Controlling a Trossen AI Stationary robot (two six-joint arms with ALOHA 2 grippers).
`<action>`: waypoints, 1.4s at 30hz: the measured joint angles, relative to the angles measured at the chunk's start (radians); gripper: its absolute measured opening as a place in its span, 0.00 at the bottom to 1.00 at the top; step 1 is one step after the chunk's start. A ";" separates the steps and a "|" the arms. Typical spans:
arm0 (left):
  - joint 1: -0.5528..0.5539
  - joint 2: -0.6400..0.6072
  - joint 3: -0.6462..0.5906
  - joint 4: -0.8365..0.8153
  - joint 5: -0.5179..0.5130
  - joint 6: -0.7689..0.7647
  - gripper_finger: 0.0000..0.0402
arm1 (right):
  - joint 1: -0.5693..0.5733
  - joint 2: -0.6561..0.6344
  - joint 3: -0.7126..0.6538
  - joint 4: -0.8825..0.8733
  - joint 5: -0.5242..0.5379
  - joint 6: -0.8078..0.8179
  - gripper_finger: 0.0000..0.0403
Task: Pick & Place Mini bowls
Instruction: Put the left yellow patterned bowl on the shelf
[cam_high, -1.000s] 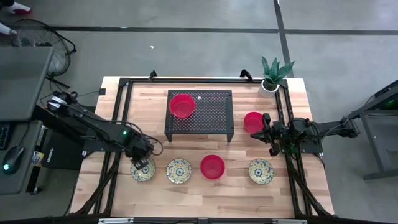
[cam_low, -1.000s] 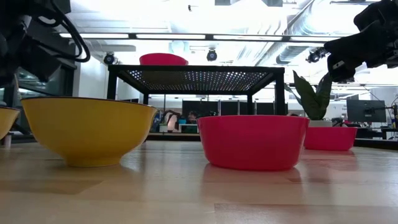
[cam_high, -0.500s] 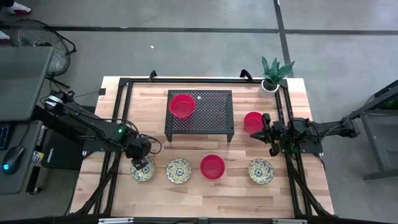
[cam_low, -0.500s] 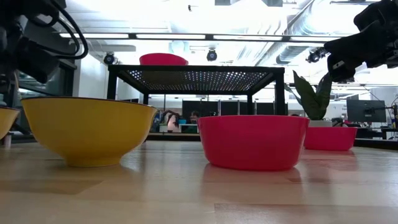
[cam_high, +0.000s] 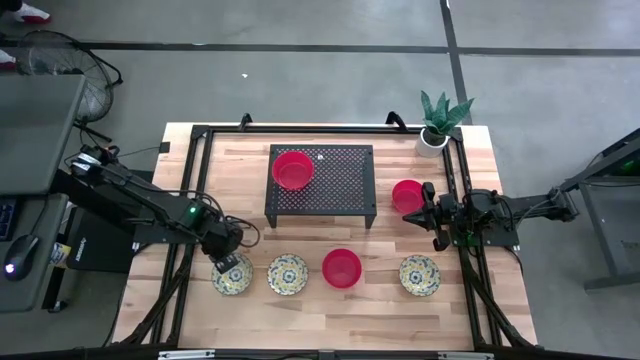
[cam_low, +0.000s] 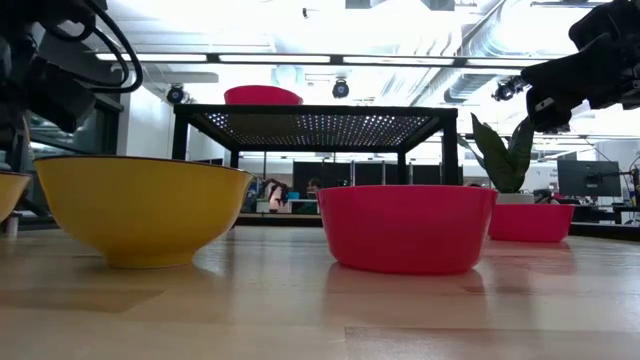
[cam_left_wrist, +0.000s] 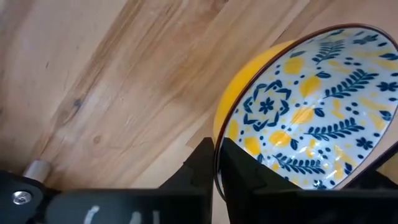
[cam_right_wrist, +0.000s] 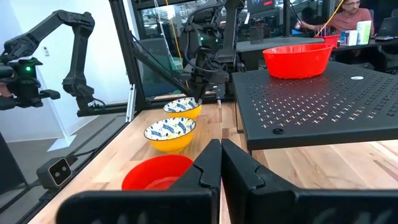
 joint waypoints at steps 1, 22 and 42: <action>0.000 0.000 0.000 0.000 0.000 -0.001 0.02 | 0.000 0.000 0.000 0.000 0.000 0.000 0.00; 0.001 -0.110 0.067 0.015 -0.084 -0.079 0.00 | 0.000 0.000 0.000 0.000 0.000 0.000 0.00; 0.001 -0.068 0.244 0.040 -0.209 -0.106 0.00 | 0.000 0.000 0.000 0.037 0.127 -0.076 0.00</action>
